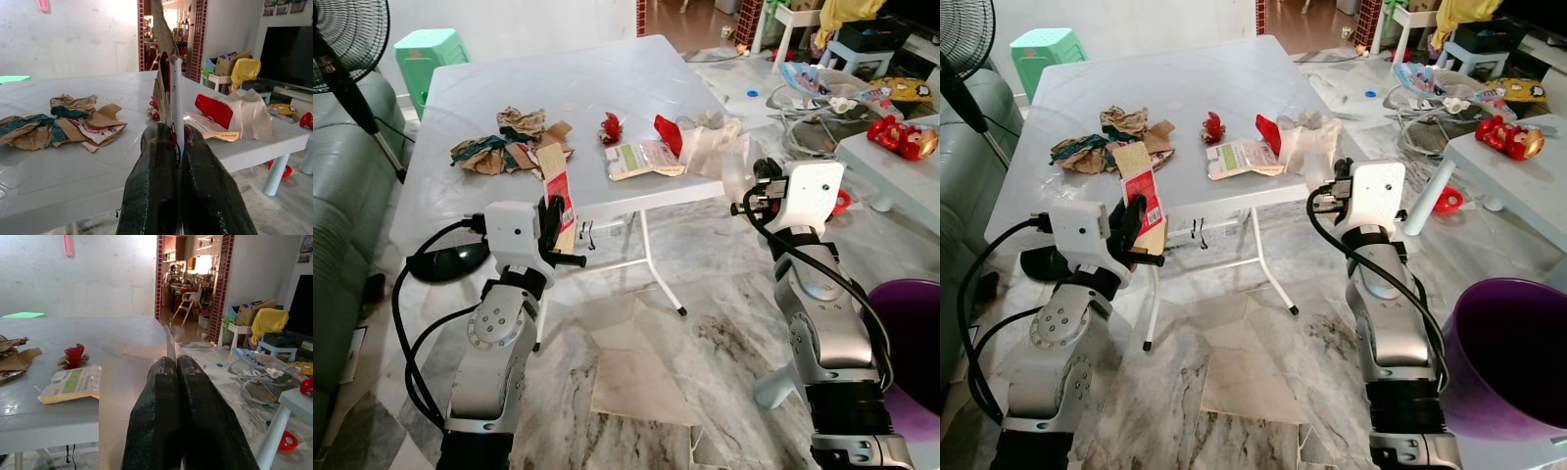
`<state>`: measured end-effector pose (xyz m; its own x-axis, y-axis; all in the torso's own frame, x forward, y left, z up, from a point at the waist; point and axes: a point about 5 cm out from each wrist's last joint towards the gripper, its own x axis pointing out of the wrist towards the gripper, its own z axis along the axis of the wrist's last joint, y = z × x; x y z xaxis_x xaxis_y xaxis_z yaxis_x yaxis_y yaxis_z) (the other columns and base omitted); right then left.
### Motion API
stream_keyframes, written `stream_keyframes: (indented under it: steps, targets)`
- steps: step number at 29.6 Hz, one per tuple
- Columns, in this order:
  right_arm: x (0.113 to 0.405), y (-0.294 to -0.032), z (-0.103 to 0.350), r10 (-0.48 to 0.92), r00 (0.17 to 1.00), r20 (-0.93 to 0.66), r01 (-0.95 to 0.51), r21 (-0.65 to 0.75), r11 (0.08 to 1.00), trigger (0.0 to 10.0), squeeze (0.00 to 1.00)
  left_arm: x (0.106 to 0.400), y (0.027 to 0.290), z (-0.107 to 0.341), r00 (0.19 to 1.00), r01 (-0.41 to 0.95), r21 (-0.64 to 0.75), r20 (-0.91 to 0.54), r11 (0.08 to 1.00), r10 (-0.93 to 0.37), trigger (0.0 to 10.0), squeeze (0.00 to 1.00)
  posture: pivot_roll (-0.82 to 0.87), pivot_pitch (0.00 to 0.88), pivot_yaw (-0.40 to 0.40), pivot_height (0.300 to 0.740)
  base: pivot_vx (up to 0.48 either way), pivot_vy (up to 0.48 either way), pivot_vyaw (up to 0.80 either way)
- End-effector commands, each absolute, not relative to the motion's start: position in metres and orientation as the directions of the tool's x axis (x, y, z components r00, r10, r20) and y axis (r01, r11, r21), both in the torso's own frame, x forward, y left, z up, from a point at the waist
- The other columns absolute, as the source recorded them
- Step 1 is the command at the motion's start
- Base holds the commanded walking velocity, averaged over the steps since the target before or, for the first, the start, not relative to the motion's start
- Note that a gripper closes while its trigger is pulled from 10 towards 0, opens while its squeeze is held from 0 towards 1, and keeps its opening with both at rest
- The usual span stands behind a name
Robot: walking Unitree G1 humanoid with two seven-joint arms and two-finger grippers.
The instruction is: Picking trash to rubbish bin
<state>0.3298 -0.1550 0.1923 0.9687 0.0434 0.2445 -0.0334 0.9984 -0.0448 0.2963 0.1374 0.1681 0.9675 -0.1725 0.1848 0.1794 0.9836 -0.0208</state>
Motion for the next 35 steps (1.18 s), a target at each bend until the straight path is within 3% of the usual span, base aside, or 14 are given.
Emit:
stream_keyframes:
  steps: [1, 6, 19, 35]
  targets:
    - [0.3278, -0.1574, 0.1944, 0.036, 0.967, 0.254, -0.024, -0.047, 0.999, 10.0, 0.00, 0.2985, 0.1401, 0.1698, 0.965, 0.184, -0.010, 0.190, 0.983, -0.179, 10.0, 0.00, 0.00, 0.042, 0.040, 0.740, 0.000, 0.000, -0.78]
    - [0.3276, -0.1575, 0.1946, 0.033, 0.966, 0.256, -0.021, -0.050, 0.999, 10.0, 0.00, 0.3002, 0.1410, 0.1713, 0.963, 0.189, -0.002, 0.194, 0.982, -0.185, 10.0, 0.00, 0.00, 0.042, 0.044, 0.740, 0.049, 0.000, -0.78]
    - [0.3271, -0.1571, 0.1945, 0.036, 0.966, 0.257, -0.022, -0.058, 0.998, 10.0, 0.00, 0.2989, 0.1416, 0.1709, 0.962, 0.190, -0.005, 0.202, 0.982, -0.185, 10.0, 0.00, 0.00, 0.045, 0.042, 0.740, 0.397, 0.000, -0.78]
    - [0.3270, -0.1562, 0.1941, 0.036, 0.965, 0.259, -0.021, -0.063, 0.998, 10.0, 0.00, 0.2991, 0.1435, 0.1710, 0.962, 0.185, -0.010, 0.207, 0.983, -0.179, 10.0, 0.00, 0.00, 0.044, 0.043, 0.740, 0.000, 0.000, -0.78]
